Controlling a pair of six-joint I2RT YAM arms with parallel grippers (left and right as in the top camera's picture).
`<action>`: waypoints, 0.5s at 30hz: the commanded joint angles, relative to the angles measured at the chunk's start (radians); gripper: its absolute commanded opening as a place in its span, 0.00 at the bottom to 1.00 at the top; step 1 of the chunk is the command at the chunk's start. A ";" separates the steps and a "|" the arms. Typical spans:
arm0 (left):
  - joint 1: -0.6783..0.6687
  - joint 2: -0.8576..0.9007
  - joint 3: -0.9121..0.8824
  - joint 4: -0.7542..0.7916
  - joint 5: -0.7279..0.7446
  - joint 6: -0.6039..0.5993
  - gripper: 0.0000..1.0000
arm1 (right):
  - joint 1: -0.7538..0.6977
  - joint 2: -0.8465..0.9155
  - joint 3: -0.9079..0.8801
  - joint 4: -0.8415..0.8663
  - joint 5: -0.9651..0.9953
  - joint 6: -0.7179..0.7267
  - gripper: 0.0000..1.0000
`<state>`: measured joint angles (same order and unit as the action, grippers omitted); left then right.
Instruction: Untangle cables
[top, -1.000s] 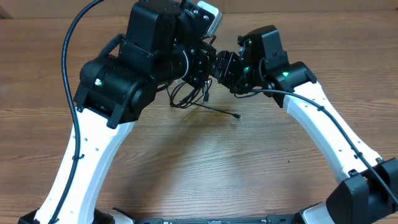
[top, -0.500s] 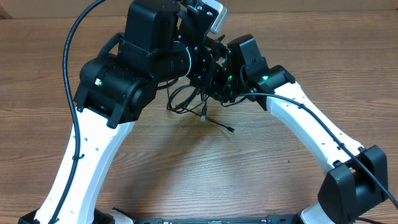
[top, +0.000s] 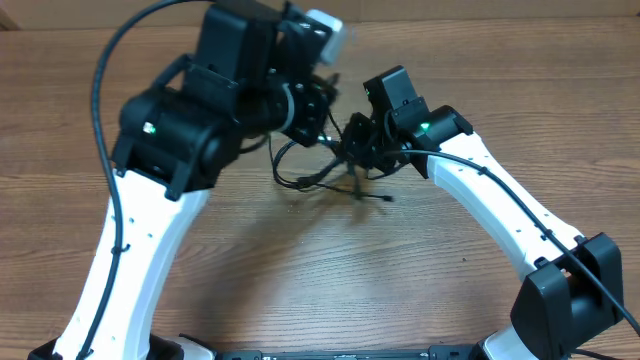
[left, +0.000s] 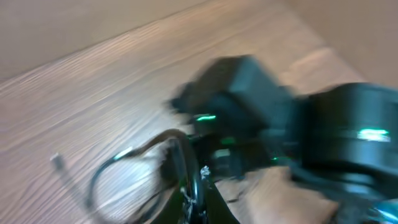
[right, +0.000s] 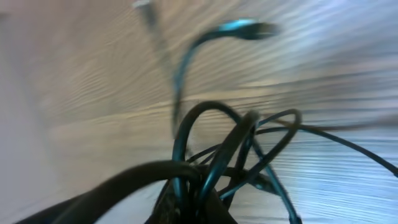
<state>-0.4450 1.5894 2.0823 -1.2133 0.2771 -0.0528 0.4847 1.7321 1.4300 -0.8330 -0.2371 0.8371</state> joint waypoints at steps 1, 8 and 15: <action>0.103 -0.034 0.024 -0.021 -0.110 -0.003 0.04 | -0.016 0.000 -0.005 -0.061 0.288 -0.004 0.04; 0.395 -0.035 0.024 -0.056 -0.108 -0.004 0.04 | -0.108 0.000 -0.004 -0.161 0.431 -0.072 0.04; 0.578 -0.035 0.024 -0.053 -0.104 -0.006 0.04 | -0.192 0.000 -0.003 -0.188 0.431 -0.087 0.04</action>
<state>0.0834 1.5875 2.0815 -1.2758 0.2089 -0.0532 0.3191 1.7313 1.4300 -1.0130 0.1154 0.7765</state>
